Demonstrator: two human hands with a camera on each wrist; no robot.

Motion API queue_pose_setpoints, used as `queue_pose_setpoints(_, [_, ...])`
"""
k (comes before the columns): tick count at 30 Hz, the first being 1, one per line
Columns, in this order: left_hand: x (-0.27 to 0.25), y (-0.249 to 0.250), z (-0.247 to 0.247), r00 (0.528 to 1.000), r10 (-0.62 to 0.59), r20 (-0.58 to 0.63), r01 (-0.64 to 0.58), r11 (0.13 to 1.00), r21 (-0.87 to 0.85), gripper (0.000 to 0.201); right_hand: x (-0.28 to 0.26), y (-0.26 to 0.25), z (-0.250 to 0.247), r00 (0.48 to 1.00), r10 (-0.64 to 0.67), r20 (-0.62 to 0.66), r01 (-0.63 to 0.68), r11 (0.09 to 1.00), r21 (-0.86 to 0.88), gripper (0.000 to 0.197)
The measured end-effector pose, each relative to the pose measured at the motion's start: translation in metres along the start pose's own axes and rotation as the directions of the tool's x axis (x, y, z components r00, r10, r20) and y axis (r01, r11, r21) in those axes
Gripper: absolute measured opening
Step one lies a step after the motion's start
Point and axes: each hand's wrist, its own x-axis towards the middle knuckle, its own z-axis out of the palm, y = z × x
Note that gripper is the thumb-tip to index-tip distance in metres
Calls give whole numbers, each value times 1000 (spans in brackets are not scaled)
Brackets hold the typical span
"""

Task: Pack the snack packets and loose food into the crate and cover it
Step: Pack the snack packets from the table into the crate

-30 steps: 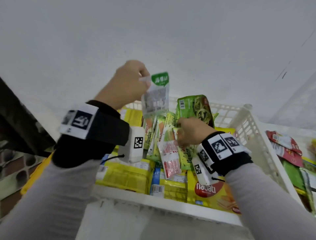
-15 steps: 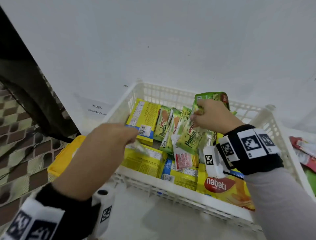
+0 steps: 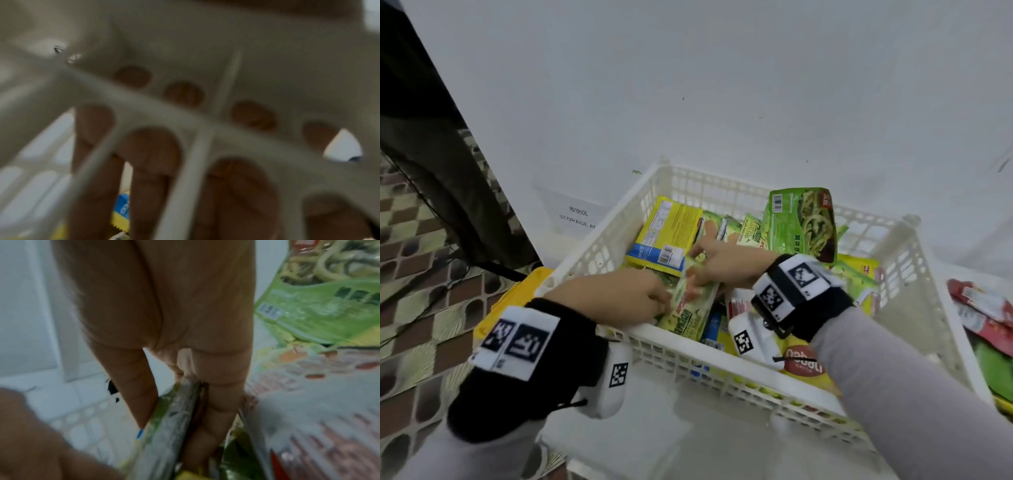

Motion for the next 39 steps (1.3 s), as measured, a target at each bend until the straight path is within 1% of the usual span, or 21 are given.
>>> queue_pose_setpoints(2, [7, -2, 6, 991, -117, 61, 115, 993, 22, 21, 1, 1, 11, 989, -97, -111, 72, 974, -215, 51])
queue_pose_setpoints(4, [8, -4, 6, 984, -177, 19, 176, 983, 47, 21, -3, 2, 15, 948, -225, -224, 106, 890, -444, 53])
queue_pose_setpoints(5, [7, -4, 5, 981, -193, 3, 193, 979, 66, 26, -7, 2, 15, 928, -279, -246, 124, 856, -502, 51])
queue_pose_setpoints(6, [6, -4, 4, 978, -209, -9, 209, 974, 83, 28, -11, 1, 14, 923, -310, -230, 152, 840, -521, 47])
queue_pose_setpoints(7, [6, -4, 4, 976, -215, -24, 217, 972, 93, 26, -15, 1, 13, 933, -312, -177, 180, 833, -523, 45])
queue_pose_setpoints(9, [4, -2, 4, 978, -206, -16, 207, 972, 109, 21, -18, -1, 17, 967, -255, -2, 208, 792, -574, 46])
queue_pose_setpoints(10, [3, -1, 4, 979, -202, -4, 202, 974, 100, 26, -18, -2, 22, 972, -226, 60, 214, 756, -618, 49])
queue_pose_setpoints(11, [2, -1, 4, 980, -200, 7, 199, 975, 96, 31, -17, -3, 27, 972, -221, 79, 218, 727, -652, 50])
queue_pose_setpoints(14, [3, -1, 4, 970, -238, 41, 231, 966, 119, 33, -12, -6, 37, 964, -259, 57, 232, 718, -656, 52])
queue_pose_setpoints(18, [4, 3, 3, 956, -290, 43, 277, 941, 196, 17, -10, -9, 36, 954, -284, 90, 271, 700, -661, 54])
queue_pose_setpoints(20, [3, 7, 3, 958, -282, 60, 262, 939, 224, 19, -10, -9, 32, 949, -291, 122, 297, 692, -658, 59])
queue_pose_setpoints(22, [-2, 9, 1, 967, -247, 59, 224, 940, 258, 31, -12, -7, 20, 950, -293, 111, 305, 783, -542, 61])
queue_pose_setpoints(24, [-14, 12, -9, 978, -206, 23, 193, 944, 267, 35, -16, -2, 1, 955, -295, 6, 275, 884, -379, 56])
queue_pose_setpoints(25, [-22, 15, -16, 982, -188, 11, 179, 948, 263, 36, -18, 2, -10, 954, -292, -63, 254, 904, -345, 52])
queue_pose_setpoints(27, [-42, 22, -32, 991, -131, -22, 132, 961, 242, 36, -19, 14, -26, 944, -255, -208, 168, 917, -363, 43])
queue_pose_setpoints(29, [-59, 31, -49, 995, -50, -90, 72, 962, 262, 46, -15, 27, -35, 929, -152, -337, 12, 923, -384, 34])
queue_pose_setpoints(31, [-71, 40, -65, 988, 38, -147, 4, 962, 275, 70, -8, 39, -38, 917, -21, -398, -127, 931, -342, 31])
queue_pose_setpoints(32, [-72, 44, -73, 985, 68, -161, -25, 966, 257, 76, -4, 44, -38, 909, 36, -415, -176, 936, -305, 34])
queue_pose_setpoints(35, [-51, 56, -95, 968, 189, -164, -162, 973, 167, 65, 3, 52, -36, 867, 173, -466, -273, 950, -154, 55])
queue_pose_setpoints(37, [-17, 64, -103, 949, 244, -198, -229, 969, 94, 43, 8, 53, -35, 849, 204, -487, -305, 942, -138, 69])
queue_pose_setpoints(39, [25, 69, -103, 940, 242, -240, -255, 967, -24, 22, 11, 53, -34, 843, 204, -498, -320, 934, -159, 74])
